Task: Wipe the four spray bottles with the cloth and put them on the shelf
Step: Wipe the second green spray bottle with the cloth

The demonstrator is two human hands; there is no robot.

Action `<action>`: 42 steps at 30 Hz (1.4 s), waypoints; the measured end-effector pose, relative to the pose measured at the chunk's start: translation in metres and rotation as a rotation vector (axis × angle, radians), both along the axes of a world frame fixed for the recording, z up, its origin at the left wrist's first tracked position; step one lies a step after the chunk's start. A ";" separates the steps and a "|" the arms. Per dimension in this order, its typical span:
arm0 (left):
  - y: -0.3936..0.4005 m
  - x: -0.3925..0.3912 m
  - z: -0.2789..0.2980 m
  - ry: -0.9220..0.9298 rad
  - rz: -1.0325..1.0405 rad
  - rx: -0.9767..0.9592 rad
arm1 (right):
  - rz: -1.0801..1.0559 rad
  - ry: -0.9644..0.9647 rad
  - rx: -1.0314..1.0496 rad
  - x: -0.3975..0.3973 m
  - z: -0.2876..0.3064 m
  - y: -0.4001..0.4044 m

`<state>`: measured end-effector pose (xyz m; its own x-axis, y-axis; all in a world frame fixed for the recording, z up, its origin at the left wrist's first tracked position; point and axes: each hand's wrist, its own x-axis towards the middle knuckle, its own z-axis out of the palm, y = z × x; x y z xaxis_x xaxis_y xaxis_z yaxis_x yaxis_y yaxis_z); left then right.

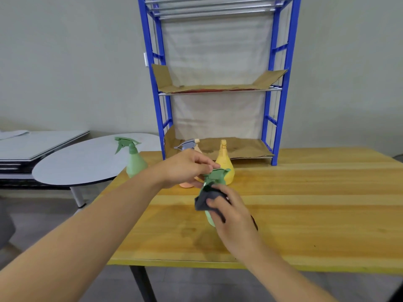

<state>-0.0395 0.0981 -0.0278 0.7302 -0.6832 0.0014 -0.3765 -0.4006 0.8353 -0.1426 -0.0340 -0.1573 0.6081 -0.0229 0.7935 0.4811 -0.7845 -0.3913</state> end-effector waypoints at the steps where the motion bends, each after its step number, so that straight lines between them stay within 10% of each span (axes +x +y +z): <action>1: 0.000 0.001 0.000 0.000 0.001 0.003 | -0.006 -0.038 -0.016 0.000 0.000 -0.002; 5: -0.002 0.001 -0.003 0.021 -0.013 -0.010 | -0.136 -0.160 0.315 0.002 0.023 -0.014; 10: 0.000 0.002 -0.001 0.021 0.000 -0.013 | 0.006 -0.004 -0.189 0.001 0.000 -0.001; 14: 0.001 0.003 -0.004 0.026 -0.010 -0.030 | -0.149 -0.120 0.062 0.006 0.012 -0.013; 18: 0.003 0.003 -0.004 0.034 0.013 -0.053 | 0.011 -0.040 -0.263 0.000 0.005 0.000; 23: 0.004 0.004 -0.006 0.039 -0.007 -0.073 | -0.186 -0.149 -0.030 0.005 0.015 -0.011; 27: 0.004 0.005 -0.007 0.042 -0.001 -0.086 | 0.011 -0.108 -0.402 0.003 0.005 -0.007; 31: 0.005 0.005 -0.009 0.043 -0.004 -0.105 | -0.191 -0.120 0.068 0.012 0.020 -0.019; 35: 0.007 0.008 -0.010 0.052 -0.009 -0.109 | -0.101 -0.084 -0.280 0.006 0.007 -0.023; 42: 0.004 0.002 -0.009 0.024 -0.015 -0.094 | -0.106 -0.071 -0.162 0.003 0.010 -0.032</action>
<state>-0.0372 0.1026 -0.0369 0.7206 -0.6916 0.0488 -0.3613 -0.3145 0.8778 -0.1392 -0.0660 -0.1478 0.5512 0.0476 0.8330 0.4141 -0.8823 -0.2236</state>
